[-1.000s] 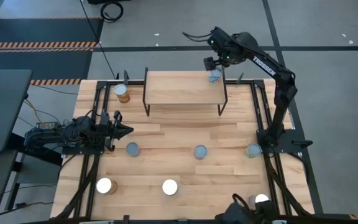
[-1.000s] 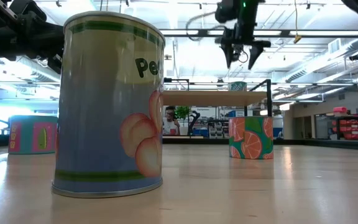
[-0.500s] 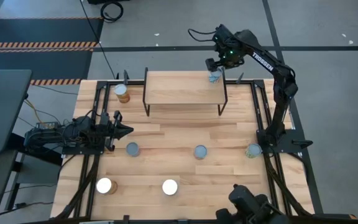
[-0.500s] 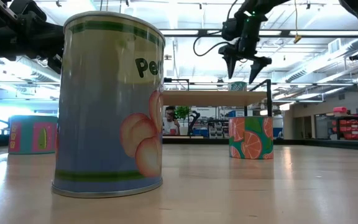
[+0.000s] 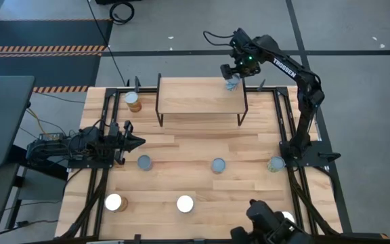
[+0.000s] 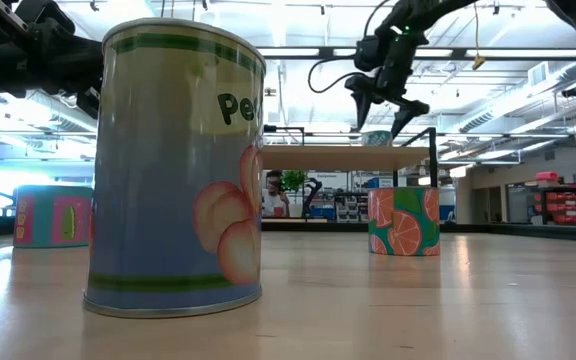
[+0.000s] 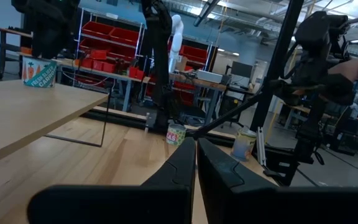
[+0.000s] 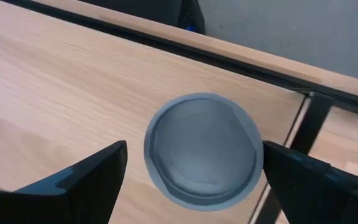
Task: Pick and place cans onto a shelf
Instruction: Put the canned carrot on the shelf, then put the canned orange on the shelf
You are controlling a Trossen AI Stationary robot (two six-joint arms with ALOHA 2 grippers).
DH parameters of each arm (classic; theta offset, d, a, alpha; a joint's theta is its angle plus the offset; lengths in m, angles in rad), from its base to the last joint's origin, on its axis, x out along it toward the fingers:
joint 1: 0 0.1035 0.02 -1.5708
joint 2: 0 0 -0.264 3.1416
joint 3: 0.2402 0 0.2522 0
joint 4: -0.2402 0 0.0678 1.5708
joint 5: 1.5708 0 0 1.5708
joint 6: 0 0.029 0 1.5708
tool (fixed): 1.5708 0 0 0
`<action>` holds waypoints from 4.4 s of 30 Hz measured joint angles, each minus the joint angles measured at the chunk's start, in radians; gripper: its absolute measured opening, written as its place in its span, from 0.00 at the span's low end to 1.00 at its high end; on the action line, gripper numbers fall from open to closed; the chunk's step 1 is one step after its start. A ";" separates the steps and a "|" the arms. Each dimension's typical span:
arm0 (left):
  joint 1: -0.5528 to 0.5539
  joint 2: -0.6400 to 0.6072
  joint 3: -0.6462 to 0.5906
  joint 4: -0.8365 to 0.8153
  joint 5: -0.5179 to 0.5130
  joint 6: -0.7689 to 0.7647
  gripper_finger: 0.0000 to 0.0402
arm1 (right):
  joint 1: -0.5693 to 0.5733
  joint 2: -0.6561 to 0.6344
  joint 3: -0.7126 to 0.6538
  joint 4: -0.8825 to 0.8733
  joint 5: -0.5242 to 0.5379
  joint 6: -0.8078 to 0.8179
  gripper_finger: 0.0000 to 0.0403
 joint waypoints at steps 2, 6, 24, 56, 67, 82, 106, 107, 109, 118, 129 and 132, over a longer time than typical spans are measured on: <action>0.000 0.000 0.000 0.000 0.000 0.000 0.06 | 0.001 0.000 0.000 0.010 0.001 0.009 0.92; 0.000 0.000 0.000 0.000 0.000 0.000 0.06 | 0.009 -0.007 0.008 0.007 0.055 0.005 0.92; 0.000 0.000 0.000 0.000 0.000 0.000 0.06 | 0.820 -0.279 -0.093 0.028 0.288 -0.126 0.98; 0.000 0.000 0.000 0.000 0.000 0.000 0.06 | 1.029 -0.095 -0.755 0.653 0.183 -0.420 0.99; 0.000 0.000 0.000 0.000 0.000 0.000 0.06 | 0.995 0.003 -0.755 0.596 0.157 -0.419 0.93; 0.000 0.000 0.000 0.000 0.000 0.000 0.06 | 0.904 -0.214 -0.509 0.225 0.238 -0.502 0.70; 0.000 0.000 0.000 0.000 0.000 0.000 0.06 | 0.404 -0.187 -0.312 0.002 0.357 0.255 0.72; 0.000 0.000 0.000 0.000 0.000 0.000 0.06 | 0.400 -0.184 -0.312 0.002 0.349 0.258 0.73; 0.000 0.000 0.000 0.000 0.000 0.000 0.06 | 0.390 -0.177 -0.312 0.001 0.336 0.257 0.75; 0.000 0.000 0.000 0.000 0.000 0.000 0.06 | 0.366 -0.183 -0.312 0.005 0.358 0.261 0.86; 0.000 0.000 0.000 0.000 0.000 0.000 0.06 | 0.363 -0.189 -0.293 0.019 0.374 0.266 0.88; 0.000 0.000 0.000 0.000 0.000 0.000 0.06 | 0.367 -0.190 -0.254 0.018 0.398 0.265 0.88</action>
